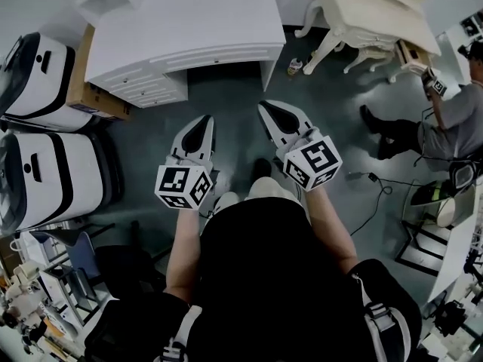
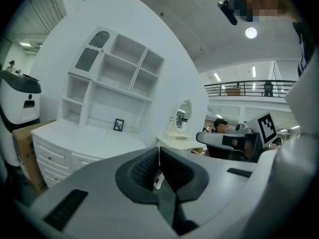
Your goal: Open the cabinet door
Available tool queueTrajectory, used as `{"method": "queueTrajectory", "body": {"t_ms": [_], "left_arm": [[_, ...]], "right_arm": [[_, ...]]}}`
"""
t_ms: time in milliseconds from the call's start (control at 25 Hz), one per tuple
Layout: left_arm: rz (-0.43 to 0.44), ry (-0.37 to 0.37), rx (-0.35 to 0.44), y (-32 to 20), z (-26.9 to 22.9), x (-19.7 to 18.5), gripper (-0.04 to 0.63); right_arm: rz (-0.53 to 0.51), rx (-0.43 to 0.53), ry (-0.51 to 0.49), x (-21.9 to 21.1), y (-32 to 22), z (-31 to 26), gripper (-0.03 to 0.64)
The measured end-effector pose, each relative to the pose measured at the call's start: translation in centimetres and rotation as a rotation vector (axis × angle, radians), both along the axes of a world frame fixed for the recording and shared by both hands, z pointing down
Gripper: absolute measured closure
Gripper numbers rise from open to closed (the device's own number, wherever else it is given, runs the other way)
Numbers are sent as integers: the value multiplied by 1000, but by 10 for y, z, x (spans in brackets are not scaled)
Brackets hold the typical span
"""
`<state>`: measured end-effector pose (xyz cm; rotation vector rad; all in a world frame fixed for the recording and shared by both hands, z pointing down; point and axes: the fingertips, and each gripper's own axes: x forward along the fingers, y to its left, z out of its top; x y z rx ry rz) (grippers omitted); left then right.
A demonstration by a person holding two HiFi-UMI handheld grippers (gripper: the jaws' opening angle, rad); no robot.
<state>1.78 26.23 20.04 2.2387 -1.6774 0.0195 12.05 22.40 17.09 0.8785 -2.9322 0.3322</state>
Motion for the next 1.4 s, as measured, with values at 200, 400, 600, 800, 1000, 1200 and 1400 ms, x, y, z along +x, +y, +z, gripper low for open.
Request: {"method": "queueTrajectory", "body": {"t_ms": [200, 400, 600, 800, 1000, 1200, 1400], "left_arm": [[-66, 9, -13, -28, 11, 25, 571], [-125, 19, -24, -47, 21, 43, 571], [-144, 16, -56, -61, 33, 49, 571], [-148, 8, -75, -76, 43, 47, 571], [-126, 2, -99, -88, 57, 40, 571], [-105, 4, -115, -115, 65, 19, 571], [-76, 7, -121, -149, 71, -5, 571]], "right_arm": [[-73, -7, 4, 20, -30, 9, 598], [-123, -31, 11, 35, -54, 23, 598], [-132, -54, 4, 41, -74, 30, 598], [-131, -81, 7, 38, -89, 45, 598], [-117, -113, 20, 29, -99, 60, 598], [-100, -125, 40, 6, -119, 63, 598], [-70, -125, 58, -17, -149, 61, 598]]}}
